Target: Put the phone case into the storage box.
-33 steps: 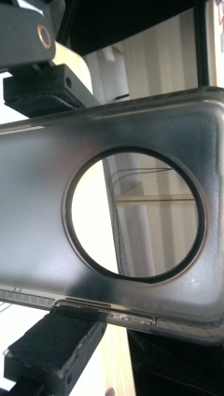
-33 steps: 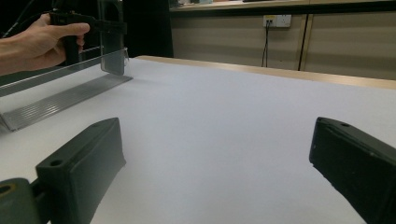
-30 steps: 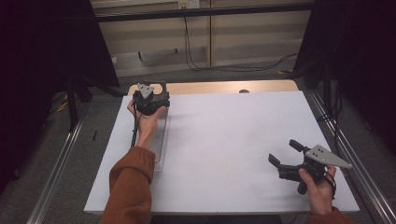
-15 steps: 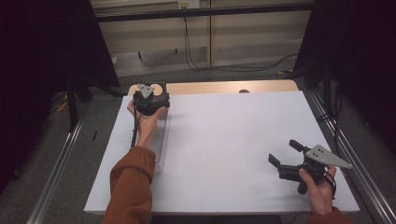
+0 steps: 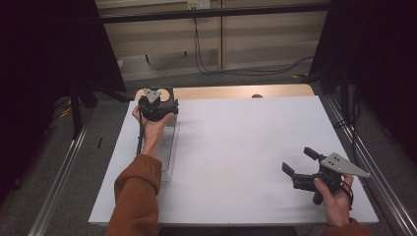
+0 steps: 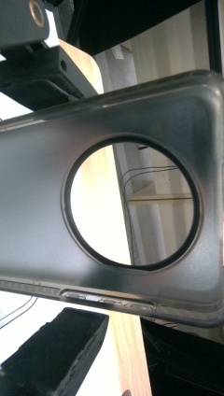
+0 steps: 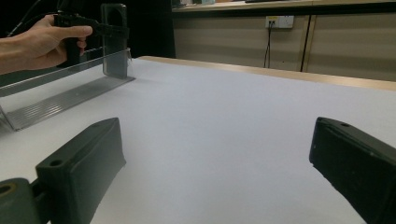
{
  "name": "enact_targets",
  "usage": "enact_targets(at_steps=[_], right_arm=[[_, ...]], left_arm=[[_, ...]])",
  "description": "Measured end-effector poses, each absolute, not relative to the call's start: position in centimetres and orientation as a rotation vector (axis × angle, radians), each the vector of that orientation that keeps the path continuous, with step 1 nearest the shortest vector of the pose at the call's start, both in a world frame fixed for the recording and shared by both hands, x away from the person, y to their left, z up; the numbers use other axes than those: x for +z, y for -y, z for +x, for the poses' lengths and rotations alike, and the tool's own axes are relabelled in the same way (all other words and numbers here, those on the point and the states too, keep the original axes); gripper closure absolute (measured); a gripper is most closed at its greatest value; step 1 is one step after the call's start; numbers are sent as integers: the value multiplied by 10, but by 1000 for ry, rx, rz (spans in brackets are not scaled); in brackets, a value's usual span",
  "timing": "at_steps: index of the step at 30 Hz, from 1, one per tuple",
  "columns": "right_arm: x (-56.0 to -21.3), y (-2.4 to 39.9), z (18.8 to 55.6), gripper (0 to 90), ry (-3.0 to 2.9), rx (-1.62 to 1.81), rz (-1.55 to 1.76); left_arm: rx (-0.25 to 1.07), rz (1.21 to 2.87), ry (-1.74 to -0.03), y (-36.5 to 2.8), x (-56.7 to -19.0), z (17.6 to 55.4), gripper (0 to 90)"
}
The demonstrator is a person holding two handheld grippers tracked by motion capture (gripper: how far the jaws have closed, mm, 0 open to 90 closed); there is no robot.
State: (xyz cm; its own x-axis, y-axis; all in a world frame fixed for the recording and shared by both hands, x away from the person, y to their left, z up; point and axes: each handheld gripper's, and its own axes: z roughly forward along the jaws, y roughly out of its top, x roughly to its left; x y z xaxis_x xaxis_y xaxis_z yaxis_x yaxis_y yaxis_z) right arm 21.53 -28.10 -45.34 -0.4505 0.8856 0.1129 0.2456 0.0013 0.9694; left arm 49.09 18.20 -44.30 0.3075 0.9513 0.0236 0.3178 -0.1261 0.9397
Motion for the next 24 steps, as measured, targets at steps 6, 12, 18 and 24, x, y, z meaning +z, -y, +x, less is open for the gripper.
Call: enact_targets(at_steps=[6, 12, 18, 24], right_arm=[[-453, 281, 215, 24, -1725, 1484, 1166], [-454, 281, 215, 24, -1724, 1483, 1176], [-453, 280, 215, 24, -1722, 1485, 1179], [-454, 280, 216, 24, -1726, 1484, 1180]], left_arm=[[817, 1624, -1183, -185, -443, 491, 25], [807, 1630, -1186, -185, -441, 490, 21], [778, 1634, -1194, -188, -440, 489, 13], [735, 1623, -1192, -189, -437, 487, 9]])
